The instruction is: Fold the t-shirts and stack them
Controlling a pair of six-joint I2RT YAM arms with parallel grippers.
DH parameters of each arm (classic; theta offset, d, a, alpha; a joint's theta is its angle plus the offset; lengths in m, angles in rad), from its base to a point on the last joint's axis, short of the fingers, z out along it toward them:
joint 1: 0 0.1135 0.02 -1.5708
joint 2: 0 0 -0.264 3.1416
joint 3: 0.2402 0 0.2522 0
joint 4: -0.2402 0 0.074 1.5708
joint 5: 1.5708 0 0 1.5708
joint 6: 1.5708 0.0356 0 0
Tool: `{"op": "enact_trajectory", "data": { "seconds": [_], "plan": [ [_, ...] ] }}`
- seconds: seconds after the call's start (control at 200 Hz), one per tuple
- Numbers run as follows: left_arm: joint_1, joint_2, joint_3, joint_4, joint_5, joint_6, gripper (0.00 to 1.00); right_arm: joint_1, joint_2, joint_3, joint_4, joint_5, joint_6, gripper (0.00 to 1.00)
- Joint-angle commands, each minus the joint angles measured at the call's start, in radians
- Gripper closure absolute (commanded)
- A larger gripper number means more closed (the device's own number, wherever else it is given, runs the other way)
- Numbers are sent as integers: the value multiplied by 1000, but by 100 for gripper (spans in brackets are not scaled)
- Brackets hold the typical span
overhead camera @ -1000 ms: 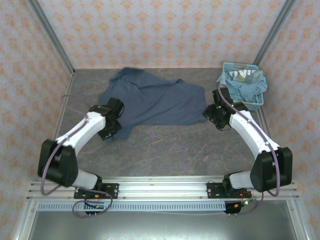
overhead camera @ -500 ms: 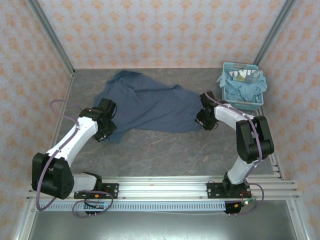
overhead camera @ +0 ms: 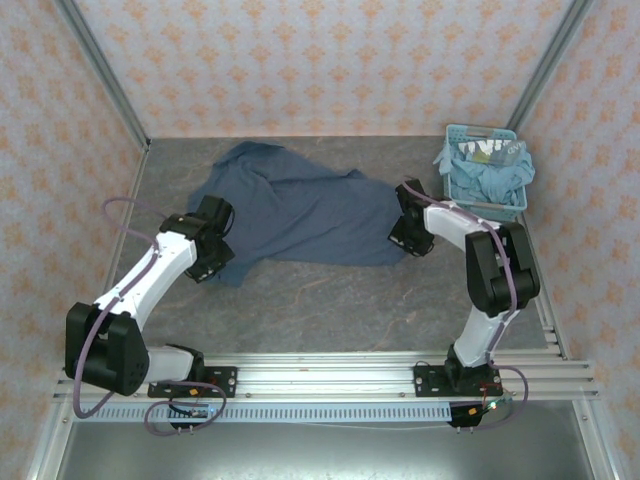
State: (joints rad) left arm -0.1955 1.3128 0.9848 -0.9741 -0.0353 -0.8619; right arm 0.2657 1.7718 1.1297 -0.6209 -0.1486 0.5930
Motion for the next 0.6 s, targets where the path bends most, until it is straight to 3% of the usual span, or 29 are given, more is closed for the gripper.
{"op": "enact_trajectory", "data": {
  "seconds": [0.0,0.24,0.42,0.54,0.595],
  "plan": [
    [4,3,37,-40,-43,24,100,16,-117,4,-107,71,-44,100],
    [4,12,46,-43,-45,35,100,27,-273,0,-269,54,-68,100],
    [4,36,45,-26,-21,40,100,26,-249,-61,-295,8,-51,100],
    [2,40,48,-21,1,44,100,5,-237,-87,-262,28,-18,60],
    [2,38,54,-28,2,51,100,5,-263,-94,-270,52,7,49]
  ]
}}
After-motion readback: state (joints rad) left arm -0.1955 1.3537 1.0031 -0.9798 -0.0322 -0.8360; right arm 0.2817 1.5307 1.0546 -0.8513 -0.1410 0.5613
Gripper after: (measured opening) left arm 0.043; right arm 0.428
